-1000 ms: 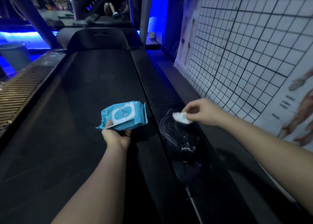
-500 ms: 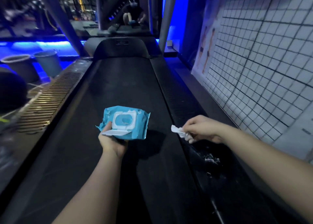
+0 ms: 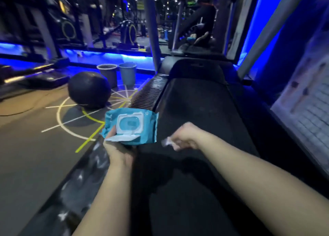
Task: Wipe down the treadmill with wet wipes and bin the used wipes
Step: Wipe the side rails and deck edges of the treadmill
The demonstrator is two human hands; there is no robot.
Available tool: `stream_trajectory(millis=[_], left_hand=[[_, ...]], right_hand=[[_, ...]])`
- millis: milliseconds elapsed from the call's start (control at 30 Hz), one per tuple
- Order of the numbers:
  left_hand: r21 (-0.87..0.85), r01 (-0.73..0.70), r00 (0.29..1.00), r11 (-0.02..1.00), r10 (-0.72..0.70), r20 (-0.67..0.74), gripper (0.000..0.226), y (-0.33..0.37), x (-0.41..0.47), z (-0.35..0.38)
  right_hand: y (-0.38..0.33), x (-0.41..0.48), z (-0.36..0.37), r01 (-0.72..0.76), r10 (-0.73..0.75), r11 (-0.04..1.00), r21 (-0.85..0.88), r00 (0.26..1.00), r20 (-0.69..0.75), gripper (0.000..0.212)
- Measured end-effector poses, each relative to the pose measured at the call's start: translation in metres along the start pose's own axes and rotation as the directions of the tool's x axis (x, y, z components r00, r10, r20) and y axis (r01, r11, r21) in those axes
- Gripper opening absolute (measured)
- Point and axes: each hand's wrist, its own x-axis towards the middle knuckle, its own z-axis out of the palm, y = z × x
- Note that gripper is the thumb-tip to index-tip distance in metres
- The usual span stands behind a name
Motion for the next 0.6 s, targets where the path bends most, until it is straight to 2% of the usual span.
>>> stream_trajectory(millis=[33, 67, 133, 167, 233, 300, 400, 500, 600], left_hand=[[-0.033, -0.019, 1.0, 0.999, 0.019, 0.014, 0.042, 0.02, 0.007, -0.001], [-0.058, -0.049, 0.998, 0.997, 0.051, 0.033, 0.039, 0.038, 0.012, -0.004], [-0.043, -0.132, 0.991, 0.99, 0.133, 0.033, 0.034, 0.07, 0.02, -0.008], [-0.035, -0.143, 0.99, 0.989, 0.143, 0.009, 0.035, 0.082, 0.024, -0.012], [-0.02, -0.152, 0.988, 0.988, 0.151, -0.043, 0.041, 0.098, 0.036, -0.019], [0.032, -0.121, 0.989, 0.992, 0.123, -0.08, 0.048, 0.101, 0.042, -0.02], [0.125, -0.062, 0.993, 0.99, 0.074, -0.093, 0.042, 0.085, 0.05, -0.014], [0.222, 0.034, 0.999, 0.974, -0.025, -0.043, 0.032, 0.054, 0.05, 0.001], [0.265, 0.128, 0.991, 0.956, -0.13, -0.009, 0.039, 0.018, 0.036, 0.014]], right_hand=[[-0.03, 0.016, 0.016, 0.094, -0.091, 0.993, 0.064, 0.995, -0.051, 0.011], [-0.059, 0.03, 0.029, 0.188, -0.174, 0.969, 0.16, 0.98, -0.097, 0.024], [-0.114, 0.046, 0.048, 0.329, -0.315, 0.872, 0.363, 0.944, -0.099, 0.047], [-0.134, 0.046, 0.055, 0.366, -0.35, 0.845, 0.39, 0.93, -0.113, 0.053], [-0.154, 0.052, 0.059, 0.401, -0.341, 0.866, 0.298, 0.91, -0.235, 0.061], [-0.149, 0.055, 0.062, 0.386, -0.303, 0.905, 0.178, 0.88, -0.366, 0.056], [-0.118, 0.049, 0.064, 0.32, -0.277, 0.945, 0.064, 0.89, -0.362, 0.051], [-0.085, 0.027, 0.048, 0.336, -0.336, 0.94, -0.059, 0.879, -0.338, 0.041], [-0.061, 0.004, 0.021, 0.432, -0.49, 0.871, -0.233, 0.798, -0.352, 0.026]])
